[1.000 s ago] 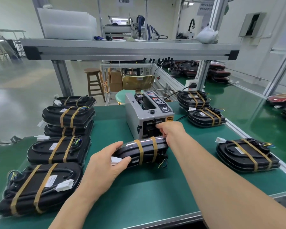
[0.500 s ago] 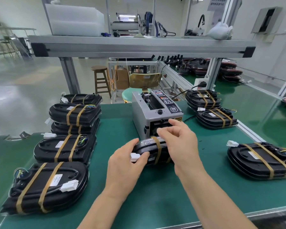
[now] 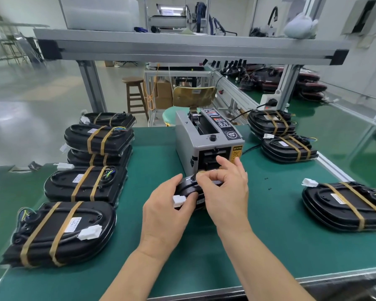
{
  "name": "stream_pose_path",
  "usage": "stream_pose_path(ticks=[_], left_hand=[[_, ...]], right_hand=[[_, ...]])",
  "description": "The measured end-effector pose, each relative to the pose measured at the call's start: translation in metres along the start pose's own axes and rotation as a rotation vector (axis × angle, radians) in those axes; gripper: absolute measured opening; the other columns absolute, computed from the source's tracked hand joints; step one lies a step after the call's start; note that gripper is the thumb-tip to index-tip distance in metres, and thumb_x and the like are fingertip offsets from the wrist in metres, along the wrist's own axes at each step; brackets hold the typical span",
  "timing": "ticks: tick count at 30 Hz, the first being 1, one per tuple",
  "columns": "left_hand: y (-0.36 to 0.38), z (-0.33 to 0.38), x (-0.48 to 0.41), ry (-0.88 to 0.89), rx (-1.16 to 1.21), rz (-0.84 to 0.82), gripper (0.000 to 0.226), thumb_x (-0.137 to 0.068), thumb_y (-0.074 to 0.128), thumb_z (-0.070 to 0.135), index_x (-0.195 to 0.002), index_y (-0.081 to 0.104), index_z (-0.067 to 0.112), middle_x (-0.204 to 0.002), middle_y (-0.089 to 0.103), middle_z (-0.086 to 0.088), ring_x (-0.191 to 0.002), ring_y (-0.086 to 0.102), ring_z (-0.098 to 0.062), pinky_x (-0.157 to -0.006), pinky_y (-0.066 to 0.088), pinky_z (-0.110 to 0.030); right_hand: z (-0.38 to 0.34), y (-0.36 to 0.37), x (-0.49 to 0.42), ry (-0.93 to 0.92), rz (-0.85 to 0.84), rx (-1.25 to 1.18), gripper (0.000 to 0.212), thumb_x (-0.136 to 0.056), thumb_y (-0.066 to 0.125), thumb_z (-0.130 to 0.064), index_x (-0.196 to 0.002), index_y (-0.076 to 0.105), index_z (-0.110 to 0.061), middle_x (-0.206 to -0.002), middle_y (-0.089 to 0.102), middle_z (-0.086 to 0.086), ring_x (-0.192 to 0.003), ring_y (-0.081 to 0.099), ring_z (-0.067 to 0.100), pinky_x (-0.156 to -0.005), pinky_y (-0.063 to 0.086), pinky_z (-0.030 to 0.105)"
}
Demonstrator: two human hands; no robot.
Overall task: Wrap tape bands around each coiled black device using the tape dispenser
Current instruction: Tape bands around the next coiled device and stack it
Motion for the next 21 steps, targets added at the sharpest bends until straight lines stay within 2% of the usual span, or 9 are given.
stream_pose_path(ticks=[3, 8, 11, 14, 19, 21], left_hand=[[-0.0013, 0.0022, 0.0016, 0.067, 0.014, 0.013, 0.046, -0.080, 0.079, 0.025, -0.123, 0.064, 0.023, -0.110, 0.069, 0.012, -0.096, 0.066, -0.014, -0.085, 0.055, -0.034], [-0.0034, 0.0056, 0.0042, 0.157, 0.051, 0.058, 0.039, -0.078, 0.073, 0.022, -0.117, 0.066, 0.023, -0.109, 0.069, 0.016, -0.098, 0.065, -0.008, -0.088, 0.051, -0.026], [-0.0037, 0.0080, 0.0047, 0.225, 0.033, 0.078, 0.035, -0.080, 0.072, 0.020, -0.114, 0.068, 0.021, -0.110, 0.069, 0.010, -0.100, 0.065, -0.009, -0.088, 0.050, -0.023], [-0.0030, 0.0079, 0.0057, 0.256, -0.001, 0.038, 0.033, -0.084, 0.068, 0.024, -0.117, 0.070, 0.021, -0.112, 0.068, 0.005, -0.102, 0.065, -0.013, -0.084, 0.054, -0.032], [-0.0057, 0.0096, 0.0062, 0.300, -0.049, 0.032, 0.032, -0.086, 0.067, 0.025, -0.117, 0.073, 0.024, -0.111, 0.067, -0.002, -0.084, 0.069, -0.015, -0.072, 0.058, -0.033], [-0.0058, 0.0093, 0.0044, 0.304, -0.060, 0.030, 0.031, -0.085, 0.068, 0.025, -0.115, 0.073, 0.023, -0.110, 0.068, -0.003, -0.082, 0.069, -0.016, -0.069, 0.059, -0.034]], right_hand=[[0.0028, 0.0005, -0.0003, 0.001, 0.003, 0.034, 0.017, -0.085, 0.071, -0.018, -0.068, 0.073, -0.018, -0.141, 0.054, -0.007, -0.145, 0.017, 0.002, -0.122, 0.008, 0.040], [0.0041, 0.0015, -0.0004, -0.015, 0.017, 0.080, 0.017, -0.087, 0.070, -0.019, -0.070, 0.074, -0.016, -0.141, 0.055, -0.006, -0.145, 0.018, 0.005, -0.122, 0.010, 0.039], [0.0052, 0.0025, 0.0002, -0.027, 0.018, 0.116, 0.018, -0.088, 0.069, -0.020, -0.072, 0.074, -0.015, -0.141, 0.055, -0.006, -0.145, 0.018, 0.005, -0.122, 0.010, 0.038], [0.0054, 0.0025, 0.0004, -0.027, 0.021, 0.128, 0.019, -0.088, 0.069, -0.021, -0.071, 0.074, -0.015, -0.140, 0.056, -0.006, -0.145, 0.018, 0.006, -0.121, 0.011, 0.037], [0.0034, 0.0028, 0.0012, -0.039, 0.029, 0.121, 0.017, -0.086, 0.069, -0.019, -0.069, 0.071, -0.016, -0.137, 0.057, -0.005, -0.143, 0.021, 0.006, -0.121, 0.014, 0.036], [0.0037, 0.0027, 0.0006, -0.053, 0.028, 0.136, 0.016, -0.086, 0.069, -0.018, -0.070, 0.070, -0.015, -0.136, 0.057, -0.005, -0.143, 0.021, 0.006, -0.121, 0.014, 0.036]])
Point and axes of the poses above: each hand's wrist, its own x-axis away from the middle knuckle, its own y-axis out of the palm, z = x × y, the point moved 5 cm from there along -x, towards the middle knuckle
